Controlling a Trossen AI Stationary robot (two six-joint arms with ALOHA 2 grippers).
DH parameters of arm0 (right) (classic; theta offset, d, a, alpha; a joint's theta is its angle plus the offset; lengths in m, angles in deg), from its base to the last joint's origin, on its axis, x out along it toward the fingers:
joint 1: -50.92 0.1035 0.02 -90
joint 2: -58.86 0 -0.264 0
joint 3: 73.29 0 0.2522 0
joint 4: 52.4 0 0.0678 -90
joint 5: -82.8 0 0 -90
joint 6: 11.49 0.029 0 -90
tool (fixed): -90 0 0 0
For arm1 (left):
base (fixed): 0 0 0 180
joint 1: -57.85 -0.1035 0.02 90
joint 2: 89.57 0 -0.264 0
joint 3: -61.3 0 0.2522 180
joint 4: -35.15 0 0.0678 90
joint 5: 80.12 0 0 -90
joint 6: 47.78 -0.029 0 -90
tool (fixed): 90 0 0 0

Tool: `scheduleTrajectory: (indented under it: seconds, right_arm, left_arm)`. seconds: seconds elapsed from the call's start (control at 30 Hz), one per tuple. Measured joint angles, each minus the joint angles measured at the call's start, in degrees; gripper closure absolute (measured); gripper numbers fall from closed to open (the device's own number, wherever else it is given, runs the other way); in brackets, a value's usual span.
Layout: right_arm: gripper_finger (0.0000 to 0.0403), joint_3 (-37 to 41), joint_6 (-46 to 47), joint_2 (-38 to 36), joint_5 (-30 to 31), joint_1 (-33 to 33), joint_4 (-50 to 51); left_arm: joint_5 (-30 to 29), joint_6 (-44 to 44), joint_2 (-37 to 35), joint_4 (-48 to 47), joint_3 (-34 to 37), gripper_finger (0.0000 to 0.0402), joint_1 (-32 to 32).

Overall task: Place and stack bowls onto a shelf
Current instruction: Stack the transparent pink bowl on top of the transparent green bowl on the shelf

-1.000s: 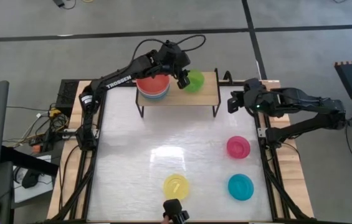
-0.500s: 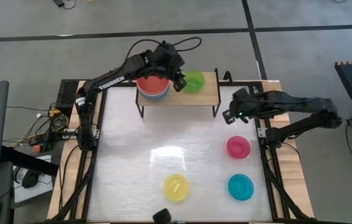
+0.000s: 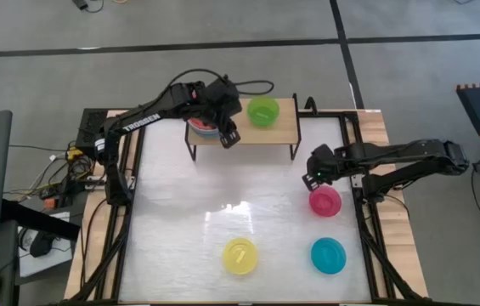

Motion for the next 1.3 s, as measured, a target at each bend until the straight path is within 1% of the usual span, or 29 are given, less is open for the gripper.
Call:
scheduleTrajectory:
  seconds: [0.2,0.3,0.4,0.5,0.6,0.73,0.87,1.3]
  right_arm:
    - [0.0209,4.8,3.5,0.0,-1.5,3.5,0.8]
    - [0.0185,7.6,4.8,0.0,-2.7,5.0,0.8]
    - [0.0175,10.7,5.1,0.0,-2.9,6.1,0.7]
    - [0.0175,14.2,4.9,0.0,-2.9,6.3,0.7]
    - [0.0179,16.9,3.4,0.0,-3.1,6.0,-2.2]
    - [0.0189,19.6,2.0,-0.3,-5.7,6.1,-6.1]
    - [0.0206,20.9,2.3,-0.3,-5.8,6.0,-6.6]
    - [0.0308,21.0,3.1,-0.3,-5.8,6.1,-6.8]
  left_arm:
    - [-0.6,3.8,-0.8,0.4,0.0,0.0255,5.4]
    - [-1.9,4.9,-0.8,0.4,0.0,0.0255,7.9]
    - [-3.8,4.9,-0.8,0.0,0.0,0.0255,9.8]
    - [-4.5,5.0,-0.5,0.0,0.0,0.0255,11.0]
    - [-4.6,5.1,-0.5,0.1,0.0,0.0255,11.7]
    - [-4.6,5.7,-0.5,1.6,0.0,0.0255,12.2]
    - [-4.9,6.5,-0.4,2.2,0.0,0.0255,12.2]
    - [-5.2,7.1,-0.4,2.5,0.0,0.0255,13.2]
